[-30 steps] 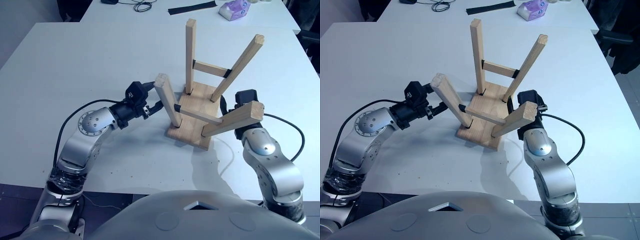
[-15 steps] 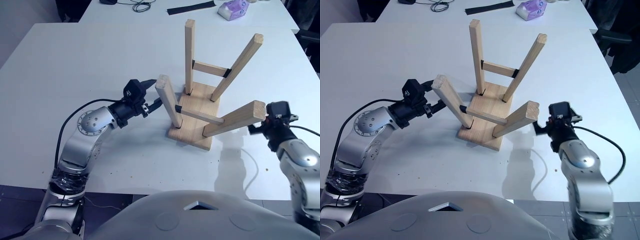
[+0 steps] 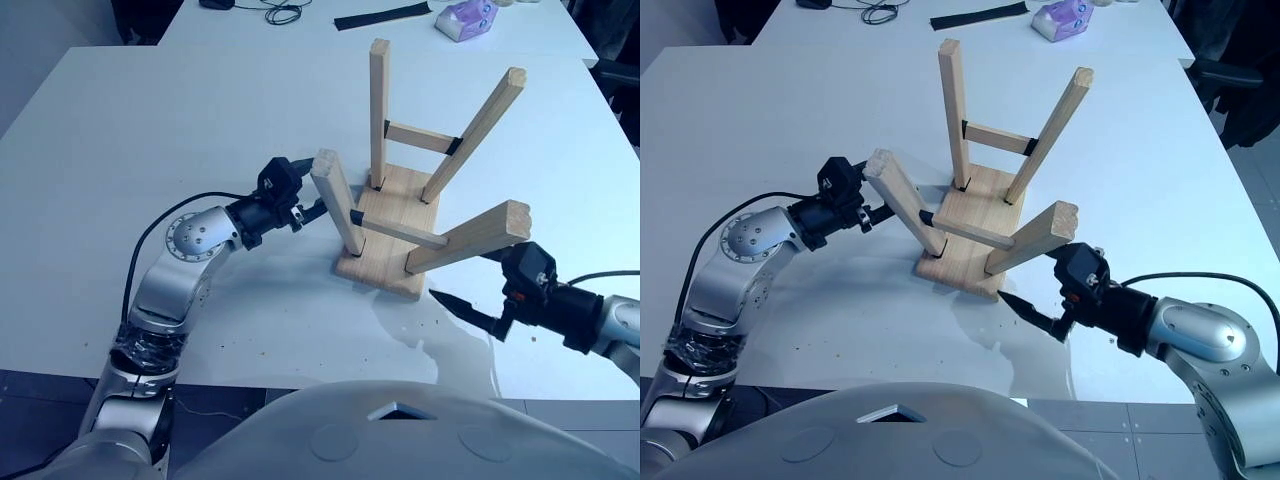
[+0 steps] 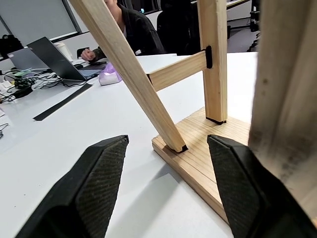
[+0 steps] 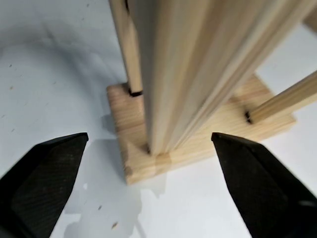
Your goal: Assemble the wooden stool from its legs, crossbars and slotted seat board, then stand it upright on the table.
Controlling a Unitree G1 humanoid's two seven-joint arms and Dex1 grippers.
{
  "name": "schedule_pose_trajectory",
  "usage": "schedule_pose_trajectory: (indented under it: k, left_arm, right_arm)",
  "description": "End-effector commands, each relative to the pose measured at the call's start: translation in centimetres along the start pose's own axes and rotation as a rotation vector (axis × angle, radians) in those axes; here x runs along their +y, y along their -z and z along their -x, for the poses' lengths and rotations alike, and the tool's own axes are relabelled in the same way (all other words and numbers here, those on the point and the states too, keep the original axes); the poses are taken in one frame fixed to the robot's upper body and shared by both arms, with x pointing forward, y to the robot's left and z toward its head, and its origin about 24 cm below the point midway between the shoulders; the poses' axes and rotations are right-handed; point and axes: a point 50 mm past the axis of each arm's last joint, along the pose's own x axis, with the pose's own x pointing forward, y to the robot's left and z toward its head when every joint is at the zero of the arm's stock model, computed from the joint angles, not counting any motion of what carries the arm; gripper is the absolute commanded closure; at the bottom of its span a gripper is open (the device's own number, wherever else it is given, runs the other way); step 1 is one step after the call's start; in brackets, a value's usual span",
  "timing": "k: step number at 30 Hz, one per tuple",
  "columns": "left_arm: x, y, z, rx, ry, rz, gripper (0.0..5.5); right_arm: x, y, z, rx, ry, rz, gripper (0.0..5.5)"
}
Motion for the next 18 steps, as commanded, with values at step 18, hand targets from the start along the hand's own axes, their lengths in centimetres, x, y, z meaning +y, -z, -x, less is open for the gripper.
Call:
schedule_pose_trajectory:
  k: [18]
  left_arm:
    - [-0.5, -0.1, -1.2, -0.013, 0.064, -0.02, 2.54]
  right_arm:
    - [-3.7, 0.2, -3.6, -0.001, 0.09, 0.199, 0.9]
